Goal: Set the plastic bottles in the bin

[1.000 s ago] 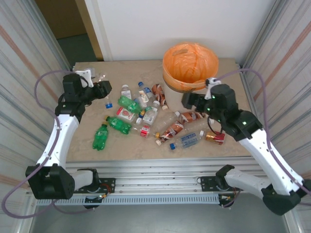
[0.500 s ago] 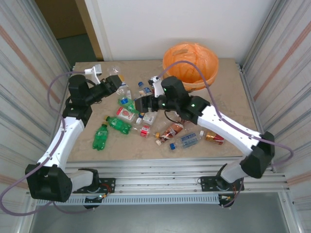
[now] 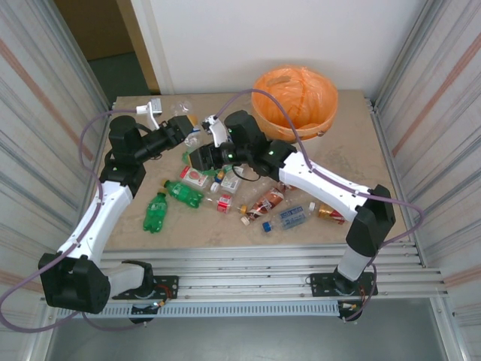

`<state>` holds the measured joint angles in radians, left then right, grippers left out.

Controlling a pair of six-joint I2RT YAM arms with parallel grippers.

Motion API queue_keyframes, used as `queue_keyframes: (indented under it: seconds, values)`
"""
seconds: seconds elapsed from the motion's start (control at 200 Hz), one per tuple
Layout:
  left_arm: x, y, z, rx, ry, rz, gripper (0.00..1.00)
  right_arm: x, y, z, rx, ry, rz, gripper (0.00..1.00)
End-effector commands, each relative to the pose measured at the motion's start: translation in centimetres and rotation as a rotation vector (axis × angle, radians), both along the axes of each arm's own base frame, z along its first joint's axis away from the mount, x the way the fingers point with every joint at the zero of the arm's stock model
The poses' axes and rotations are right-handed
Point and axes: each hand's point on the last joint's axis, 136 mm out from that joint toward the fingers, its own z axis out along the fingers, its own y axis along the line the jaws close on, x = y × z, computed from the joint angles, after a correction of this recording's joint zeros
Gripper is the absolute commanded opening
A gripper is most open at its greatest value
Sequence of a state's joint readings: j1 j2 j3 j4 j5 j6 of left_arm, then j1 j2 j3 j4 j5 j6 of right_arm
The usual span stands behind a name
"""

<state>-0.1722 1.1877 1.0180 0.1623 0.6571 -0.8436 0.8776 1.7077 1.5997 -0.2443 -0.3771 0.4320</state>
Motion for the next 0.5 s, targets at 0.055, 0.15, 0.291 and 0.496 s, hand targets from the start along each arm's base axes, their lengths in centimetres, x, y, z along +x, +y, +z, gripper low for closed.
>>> queue_keyframes:
  seconds: [0.055, 0.15, 0.291, 0.496]
  values:
    - [-0.2, -0.3, 1.3, -0.019, -0.042, -0.012, 0.31, 0.0, 0.5, 1.6, 0.027, -0.038, 0.019, 0.26]
    - [-0.2, -0.4, 1.2, -0.022, -0.039, -0.019, 0.52, 0.1, 0.1, 1.9, 0.022, -0.052, 0.0, 0.13]
    - [-0.7, -0.3, 1.9, -0.017, -0.055, -0.02, 0.98, 0.5, -1.2, 2.5, -0.001, -0.077, -0.05, 0.06]
    - [-3.0, 0.9, 4.8, 0.06, -0.177, 0.034, 0.99, 1.9, -5.6, 4.1, -0.066, -0.088, -0.186, 0.02]
